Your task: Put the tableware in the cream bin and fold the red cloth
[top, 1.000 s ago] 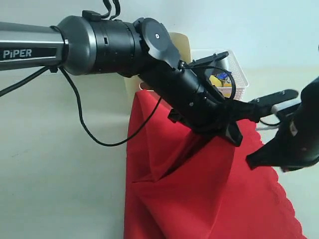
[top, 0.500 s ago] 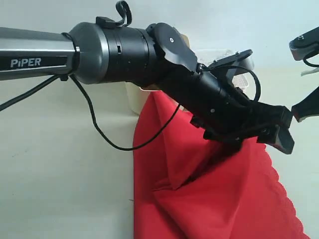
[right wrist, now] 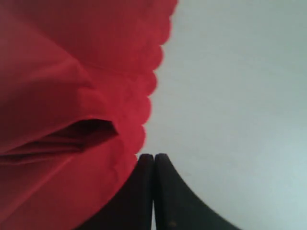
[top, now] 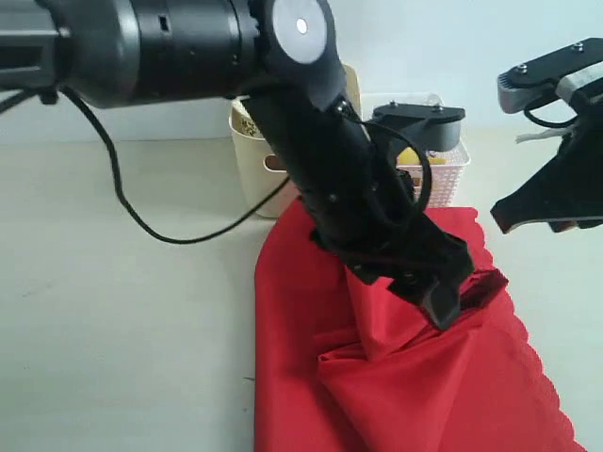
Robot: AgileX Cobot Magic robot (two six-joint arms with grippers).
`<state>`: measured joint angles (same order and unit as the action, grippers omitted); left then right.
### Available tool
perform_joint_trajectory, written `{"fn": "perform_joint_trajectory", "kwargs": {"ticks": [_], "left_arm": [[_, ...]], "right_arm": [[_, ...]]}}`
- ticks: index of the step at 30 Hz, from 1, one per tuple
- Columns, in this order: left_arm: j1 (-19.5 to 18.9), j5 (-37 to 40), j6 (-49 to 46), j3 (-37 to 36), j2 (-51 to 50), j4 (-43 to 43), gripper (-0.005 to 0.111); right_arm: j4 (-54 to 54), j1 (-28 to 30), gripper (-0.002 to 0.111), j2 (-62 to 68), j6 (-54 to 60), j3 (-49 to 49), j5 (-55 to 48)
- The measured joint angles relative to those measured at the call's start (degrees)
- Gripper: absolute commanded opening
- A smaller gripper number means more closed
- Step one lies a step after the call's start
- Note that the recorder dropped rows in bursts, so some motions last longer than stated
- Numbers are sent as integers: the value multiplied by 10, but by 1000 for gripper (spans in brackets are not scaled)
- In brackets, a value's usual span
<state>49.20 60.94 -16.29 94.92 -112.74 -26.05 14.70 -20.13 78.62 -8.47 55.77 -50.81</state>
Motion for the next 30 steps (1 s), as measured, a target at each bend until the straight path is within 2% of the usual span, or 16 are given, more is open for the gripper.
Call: {"fn": "perform_joint_trajectory", "kwargs": {"ticks": [3, 8, 14, 19, 23, 30], "left_arm": [[0, 22, 32, -15, 32, 78, 76], [-24, 20, 51, -75, 58, 118, 76], [-56, -67, 48, -167, 59, 122, 76], [-58, -157, 41, -225, 59, 122, 76], [-58, -203, 32, -261, 59, 121, 75], [-58, -277, -14, -323, 59, 79, 75]], "right_arm": [[-87, 0, 0, 6, 82, 0, 19], [-254, 0, 0, 32, 249, 0, 36], [-429, 0, 0, 86, 436, 0, 43], [-575, 0, 0, 141, 568, 0, 46], [-644, 0, 0, 190, 618, 0, 63], [-658, -20, 0, 240, 631, 0, 120]]}}
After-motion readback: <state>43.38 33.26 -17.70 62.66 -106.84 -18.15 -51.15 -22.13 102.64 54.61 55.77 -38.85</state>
